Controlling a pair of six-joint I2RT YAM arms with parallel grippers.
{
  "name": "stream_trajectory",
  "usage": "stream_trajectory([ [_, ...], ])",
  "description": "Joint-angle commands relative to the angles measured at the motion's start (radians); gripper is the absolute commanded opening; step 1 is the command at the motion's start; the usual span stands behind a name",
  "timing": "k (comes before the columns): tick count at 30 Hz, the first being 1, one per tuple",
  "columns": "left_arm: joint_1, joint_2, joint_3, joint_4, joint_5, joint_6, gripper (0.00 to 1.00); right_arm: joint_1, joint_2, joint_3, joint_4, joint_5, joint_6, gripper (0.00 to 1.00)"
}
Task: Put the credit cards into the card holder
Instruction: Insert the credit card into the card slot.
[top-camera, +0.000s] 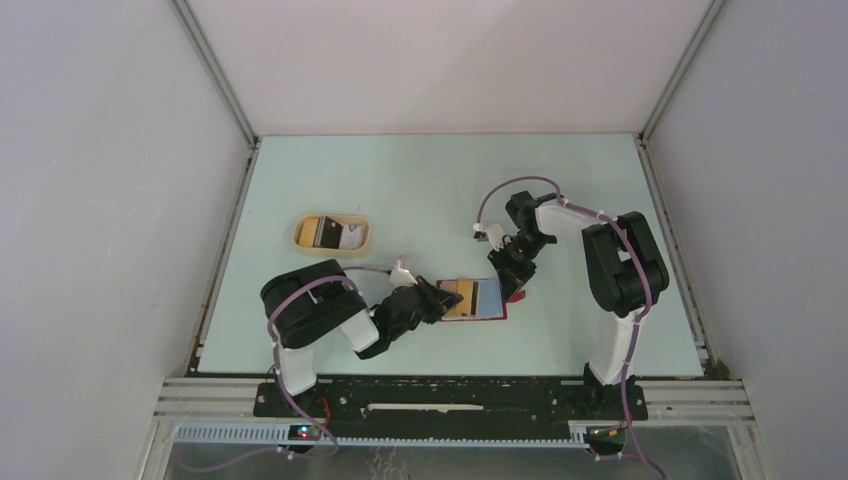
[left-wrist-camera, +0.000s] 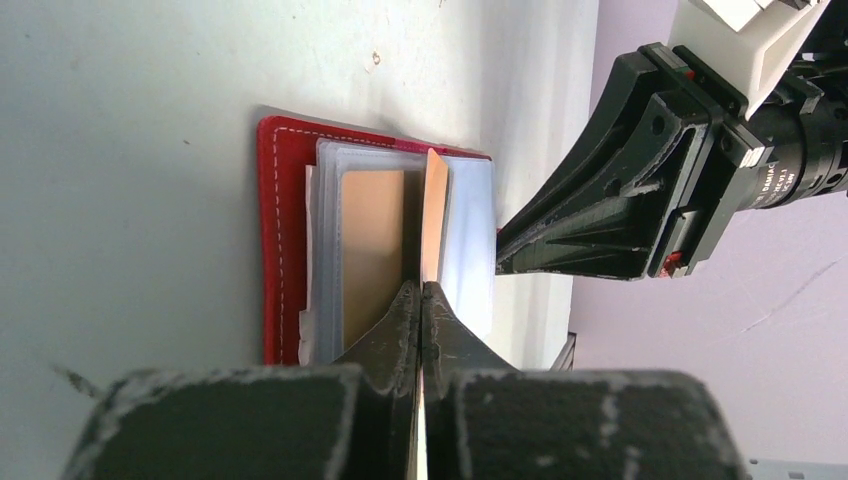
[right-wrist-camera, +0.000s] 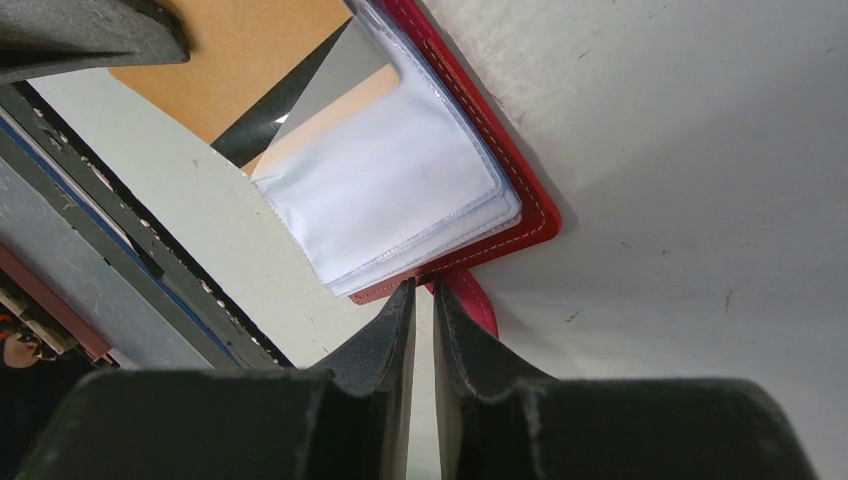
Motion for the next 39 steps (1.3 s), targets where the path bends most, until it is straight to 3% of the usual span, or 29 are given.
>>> stream_trajectory([
  [1,-0.018,0.033,0.031,-0.031,-0.069,0.002,0.00,0.015,0.007,0.011,-0.001,-0.033,0.009,0.19],
  [11,-0.041,0.057,0.049,-0.021,-0.070,-0.014,0.00,0.017,0.007,0.011,-0.001,-0.038,0.009,0.19],
  [18,-0.062,0.068,0.101,-0.050,0.002,-0.009,0.03,0.020,0.001,0.011,-0.001,-0.035,0.009,0.19],
  [20,-0.066,0.056,0.107,-0.073,0.018,-0.002,0.05,0.019,-0.004,0.011,-0.001,-0.035,0.008,0.19],
  [27,-0.063,-0.006,0.096,-0.154,0.011,0.036,0.30,-0.032,-0.078,0.011,0.007,-0.055,0.002,0.22],
  [36,-0.046,-0.083,0.089,-0.218,0.039,0.124,0.38,-0.070,-0.174,0.011,-0.001,-0.157,-0.033,0.23],
  [39,-0.045,-0.134,0.102,-0.295,0.035,0.181,0.41,-0.072,-0.189,0.011,0.003,-0.276,-0.019,0.23],
])
